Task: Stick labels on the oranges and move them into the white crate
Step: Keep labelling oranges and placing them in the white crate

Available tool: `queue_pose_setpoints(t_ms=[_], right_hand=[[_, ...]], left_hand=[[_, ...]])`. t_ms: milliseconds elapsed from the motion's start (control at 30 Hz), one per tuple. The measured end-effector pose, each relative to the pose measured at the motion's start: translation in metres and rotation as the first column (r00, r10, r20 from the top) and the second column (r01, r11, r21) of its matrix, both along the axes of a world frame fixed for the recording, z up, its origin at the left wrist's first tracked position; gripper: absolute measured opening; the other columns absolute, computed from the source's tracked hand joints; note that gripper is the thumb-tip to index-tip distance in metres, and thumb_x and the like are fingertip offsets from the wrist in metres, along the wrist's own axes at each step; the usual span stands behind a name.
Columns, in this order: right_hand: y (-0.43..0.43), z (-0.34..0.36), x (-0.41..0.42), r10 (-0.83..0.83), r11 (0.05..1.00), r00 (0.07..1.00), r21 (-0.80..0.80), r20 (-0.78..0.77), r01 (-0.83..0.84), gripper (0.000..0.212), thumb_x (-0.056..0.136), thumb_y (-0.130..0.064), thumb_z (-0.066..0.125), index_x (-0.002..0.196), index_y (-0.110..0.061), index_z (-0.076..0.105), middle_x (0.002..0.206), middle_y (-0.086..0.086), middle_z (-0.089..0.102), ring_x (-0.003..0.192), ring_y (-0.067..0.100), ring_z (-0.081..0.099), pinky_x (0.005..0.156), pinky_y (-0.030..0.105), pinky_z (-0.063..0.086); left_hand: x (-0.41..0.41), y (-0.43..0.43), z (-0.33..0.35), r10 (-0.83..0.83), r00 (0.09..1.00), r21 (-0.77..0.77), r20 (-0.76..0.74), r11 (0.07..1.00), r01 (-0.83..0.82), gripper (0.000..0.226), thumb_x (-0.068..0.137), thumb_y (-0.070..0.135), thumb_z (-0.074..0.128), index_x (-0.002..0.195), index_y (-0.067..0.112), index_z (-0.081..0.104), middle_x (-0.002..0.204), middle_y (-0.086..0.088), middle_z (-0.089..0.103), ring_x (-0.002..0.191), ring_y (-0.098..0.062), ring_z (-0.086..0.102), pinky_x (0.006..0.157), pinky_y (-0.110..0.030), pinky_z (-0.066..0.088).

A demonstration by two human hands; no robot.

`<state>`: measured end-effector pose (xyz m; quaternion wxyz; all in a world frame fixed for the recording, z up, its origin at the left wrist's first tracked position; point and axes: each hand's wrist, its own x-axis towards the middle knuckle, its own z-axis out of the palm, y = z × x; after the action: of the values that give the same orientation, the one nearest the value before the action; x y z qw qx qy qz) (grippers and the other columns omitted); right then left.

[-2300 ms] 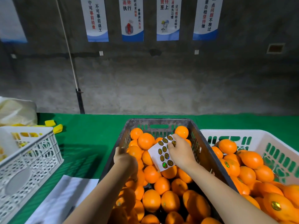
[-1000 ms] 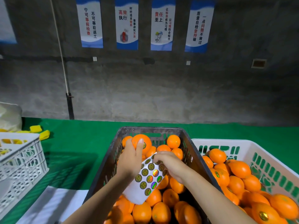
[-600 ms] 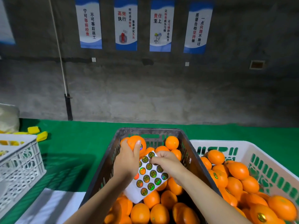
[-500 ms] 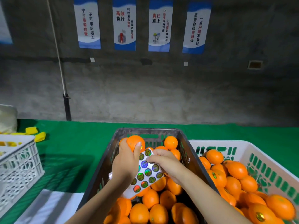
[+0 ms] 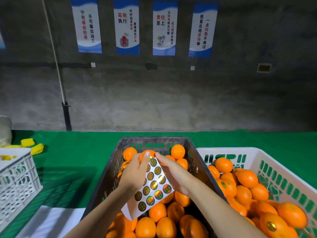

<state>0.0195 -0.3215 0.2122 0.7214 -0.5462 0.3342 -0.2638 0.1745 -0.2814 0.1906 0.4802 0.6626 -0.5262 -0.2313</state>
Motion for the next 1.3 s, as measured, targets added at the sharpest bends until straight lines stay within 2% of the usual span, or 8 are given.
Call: queue_pose_setpoints(t_ms=[233,367,433,533,833,1000,1100,1300], right_hand=[[-0.001,-0.001,-0.003,0.076,0.993,0.996,0.090,0.042,-0.079,0.059,0.090,-0.056,0.064,0.131,-0.014,0.066,0.131,0.014,0.066,0.121,0.031,0.063,0.099,0.040,0.053],[-0.002,-0.006,-0.002,-0.204,0.925,0.966,0.355,0.159,0.137,0.070,0.083,-0.069,0.057,0.112,-0.008,0.077,0.121,0.021,0.069,0.112,0.034,0.068,0.096,0.041,0.055],[-0.009,-0.008,-0.005,-0.427,0.811,0.881,0.518,0.202,0.274,0.077,0.082,-0.074,0.053,0.111,-0.006,0.072,0.108,0.022,0.073,0.099,0.032,0.072,0.088,0.037,0.058],[-0.019,-0.007,-0.018,-0.641,0.655,0.734,0.659,0.225,0.370,0.072,0.085,-0.076,0.043,0.076,-0.006,0.058,0.059,0.010,0.060,0.040,0.017,0.053,0.040,0.018,0.042],[-0.019,0.009,-0.039,-0.884,0.459,0.302,0.792,0.358,0.404,0.072,0.096,-0.065,0.025,0.098,-0.003,0.061,0.087,0.013,0.063,0.063,0.019,0.050,0.053,0.025,0.034],[-0.018,0.010,-0.038,-0.884,0.466,0.292,0.734,0.365,0.493,0.061,0.104,-0.039,0.018,0.139,-0.001,0.051,0.120,0.019,0.060,0.086,0.025,0.060,0.055,0.028,0.035],[-0.023,0.007,-0.041,-0.905,0.424,0.309,0.694,0.294,0.582,0.055,0.105,-0.033,0.019,0.133,-0.002,0.054,0.103,0.018,0.063,0.065,0.023,0.051,0.052,0.029,0.034],[-0.012,0.008,-0.021,-0.674,0.727,0.737,0.225,0.050,0.649,0.027,0.100,-0.025,0.043,0.105,-0.006,0.062,0.069,0.008,0.060,0.058,0.021,0.051,0.051,0.029,0.038]], left_hand=[[-0.007,0.010,0.008,-0.107,0.994,-0.007,-0.004,0.994,0.107,0.053,0.085,0.074,0.033,0.107,0.033,0.059,0.083,0.006,0.073,0.074,0.003,0.069,0.055,-0.008,0.046],[-0.004,0.011,0.008,-0.045,0.985,-0.037,0.164,0.998,0.052,0.055,0.091,0.070,0.025,0.125,0.035,0.048,0.098,0.010,0.069,0.086,-0.003,0.065,0.066,-0.020,0.045],[-0.004,0.013,0.009,-0.037,0.979,-0.079,0.201,0.995,0.054,0.056,0.086,0.073,0.021,0.117,0.036,0.051,0.085,0.006,0.069,0.077,-0.002,0.065,0.063,-0.023,0.049],[-0.004,0.014,0.010,-0.044,0.966,-0.107,0.254,0.992,0.073,0.051,0.087,0.070,0.021,0.109,0.037,0.053,0.081,0.008,0.068,0.076,-0.001,0.065,0.067,-0.024,0.051],[-0.001,0.010,0.006,0.011,0.885,-0.124,0.465,0.991,0.053,0.052,0.104,0.045,0.030,0.057,0.022,0.029,0.048,0.003,0.029,0.046,-0.010,0.031,0.049,-0.022,0.022],[0.000,0.008,0.004,0.051,0.806,-0.073,0.589,0.997,-0.009,0.054,0.103,0.050,0.026,0.059,0.019,0.029,0.051,0.001,0.032,0.049,-0.013,0.032,0.050,-0.032,0.025],[0.001,0.007,0.003,0.052,0.775,-0.057,0.630,0.998,-0.021,0.054,0.103,0.051,0.026,0.059,0.020,0.029,0.051,0.001,0.033,0.048,-0.013,0.032,0.048,-0.031,0.023],[0.001,0.007,0.003,0.085,0.737,-0.055,0.671,0.996,-0.065,0.053,0.103,0.051,0.026,0.059,0.021,0.029,0.052,0.001,0.034,0.049,-0.013,0.031,0.047,-0.030,0.020]])
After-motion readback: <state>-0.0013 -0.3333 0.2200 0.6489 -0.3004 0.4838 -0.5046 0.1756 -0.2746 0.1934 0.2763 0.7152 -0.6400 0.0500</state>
